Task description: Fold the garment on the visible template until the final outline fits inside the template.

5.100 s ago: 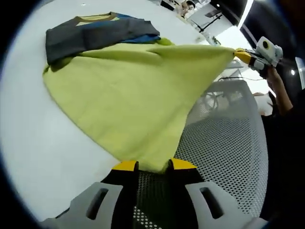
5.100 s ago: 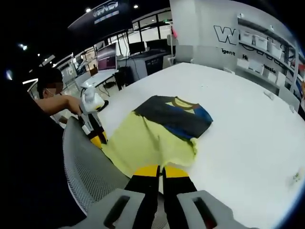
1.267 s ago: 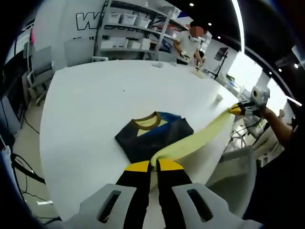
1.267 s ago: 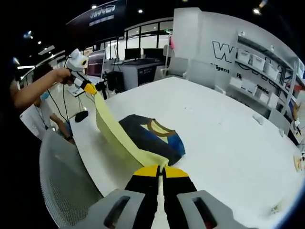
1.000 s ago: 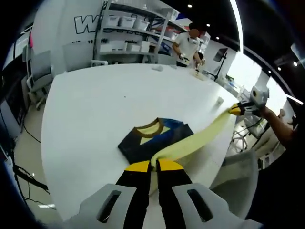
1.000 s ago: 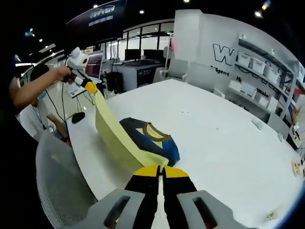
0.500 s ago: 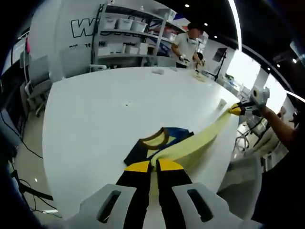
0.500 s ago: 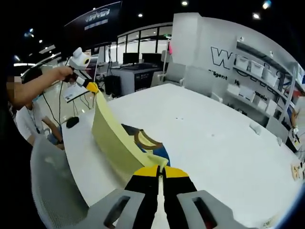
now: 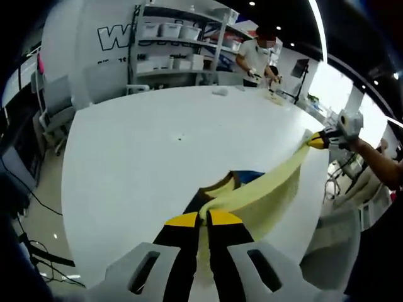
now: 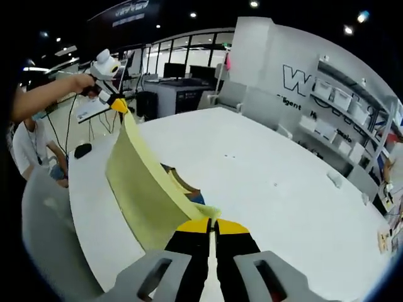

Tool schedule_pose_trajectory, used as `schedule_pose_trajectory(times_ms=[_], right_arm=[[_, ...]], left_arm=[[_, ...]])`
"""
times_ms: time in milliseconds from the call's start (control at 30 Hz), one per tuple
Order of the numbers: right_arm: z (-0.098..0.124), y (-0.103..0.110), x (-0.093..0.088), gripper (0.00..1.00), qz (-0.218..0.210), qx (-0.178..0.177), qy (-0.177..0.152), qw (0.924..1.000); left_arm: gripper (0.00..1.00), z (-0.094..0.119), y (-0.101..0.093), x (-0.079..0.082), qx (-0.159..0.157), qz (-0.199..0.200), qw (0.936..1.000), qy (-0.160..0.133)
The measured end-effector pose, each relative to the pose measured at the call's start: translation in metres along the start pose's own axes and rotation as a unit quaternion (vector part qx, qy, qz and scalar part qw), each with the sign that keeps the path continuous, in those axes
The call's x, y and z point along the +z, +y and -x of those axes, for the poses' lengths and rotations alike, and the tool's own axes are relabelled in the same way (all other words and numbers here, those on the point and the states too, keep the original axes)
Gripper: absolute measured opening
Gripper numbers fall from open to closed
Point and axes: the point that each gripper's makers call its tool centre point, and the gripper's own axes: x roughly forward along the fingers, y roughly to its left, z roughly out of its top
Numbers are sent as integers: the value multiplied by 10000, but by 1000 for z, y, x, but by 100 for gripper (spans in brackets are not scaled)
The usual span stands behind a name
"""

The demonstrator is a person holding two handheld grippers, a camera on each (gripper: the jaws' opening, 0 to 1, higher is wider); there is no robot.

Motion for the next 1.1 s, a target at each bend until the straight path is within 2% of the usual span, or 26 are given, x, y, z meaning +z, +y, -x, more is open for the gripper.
schedule_pose_trajectory(times_ms=[267,533,700,1100], right_arm=[[-23,-11,-6,0,51,-90,80,9999],[-50,-22,-19,0,-127,-93,227,9996],[-71,-30,-28,0,-311,-102,428,9986],[-109,-39,-45,0,-380,-169,774,9961]], left_arm=[[6,-18,12,-3,92,127,9999,71],[6,-41,24,-9,153,412,9990,1],[6,-55,33,-8,221,694,9973,-113],[6,-90,57,-18,365,1027,9940,-33]])
